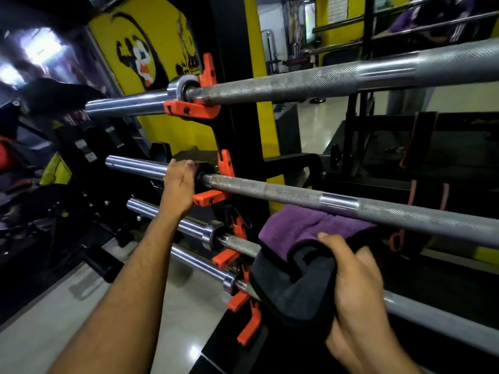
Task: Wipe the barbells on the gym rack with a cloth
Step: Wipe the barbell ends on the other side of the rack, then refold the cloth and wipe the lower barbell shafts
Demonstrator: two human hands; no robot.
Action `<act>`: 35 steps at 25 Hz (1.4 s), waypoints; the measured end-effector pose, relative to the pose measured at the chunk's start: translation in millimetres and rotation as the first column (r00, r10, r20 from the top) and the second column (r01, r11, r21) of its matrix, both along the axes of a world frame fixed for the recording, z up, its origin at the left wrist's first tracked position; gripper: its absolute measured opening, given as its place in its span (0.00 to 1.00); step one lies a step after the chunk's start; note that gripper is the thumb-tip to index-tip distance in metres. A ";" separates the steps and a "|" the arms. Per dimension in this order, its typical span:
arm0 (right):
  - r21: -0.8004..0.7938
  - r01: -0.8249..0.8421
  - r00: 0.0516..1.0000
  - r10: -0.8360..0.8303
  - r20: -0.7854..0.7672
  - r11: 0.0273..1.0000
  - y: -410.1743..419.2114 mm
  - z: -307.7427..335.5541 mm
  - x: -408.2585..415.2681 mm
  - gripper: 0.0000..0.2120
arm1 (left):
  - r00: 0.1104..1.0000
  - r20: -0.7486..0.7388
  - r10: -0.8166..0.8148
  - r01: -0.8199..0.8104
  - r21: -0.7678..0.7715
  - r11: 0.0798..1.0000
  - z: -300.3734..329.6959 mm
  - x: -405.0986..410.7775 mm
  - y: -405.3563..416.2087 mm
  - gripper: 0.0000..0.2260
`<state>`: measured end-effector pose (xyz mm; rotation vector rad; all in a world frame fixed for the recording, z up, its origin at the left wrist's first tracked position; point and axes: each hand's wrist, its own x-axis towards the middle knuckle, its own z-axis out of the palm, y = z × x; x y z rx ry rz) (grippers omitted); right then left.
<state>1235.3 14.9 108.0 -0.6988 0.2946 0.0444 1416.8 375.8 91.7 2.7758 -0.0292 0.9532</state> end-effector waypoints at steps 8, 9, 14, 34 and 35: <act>0.147 -0.382 0.924 0.381 0.035 0.912 117.6 -1.9 67.0 0.17 | 0.998 -0.055 0.005 -0.007 -0.040 0.999 1.7 -2.9 -0.6 0.16; 0.175 -0.428 0.903 0.426 0.049 0.887 125.1 -2.2 69.5 0.18 | 0.997 -0.077 0.006 -0.009 -0.039 0.999 2.6 -2.4 1.1 0.13; 0.037 -0.447 0.893 0.443 0.075 0.894 101.3 -19.3 50.2 0.14 | 0.984 -0.147 -0.105 0.019 -0.490 0.871 22.8 -56.6 -32.0 0.26; -0.758 -0.644 0.147 0.989 0.005 0.100 174.9 -152.1 -330.7 0.11 | 0.944 -0.254 0.209 -0.245 -0.967 -0.070 -149.1 -702.8 -93.0 0.17; -0.771 -0.630 0.126 0.992 0.015 0.092 180.8 -150.9 -335.0 0.10 | 0.941 -0.267 0.211 -0.261 -0.964 -0.056 -149.2 -714.5 -86.3 0.17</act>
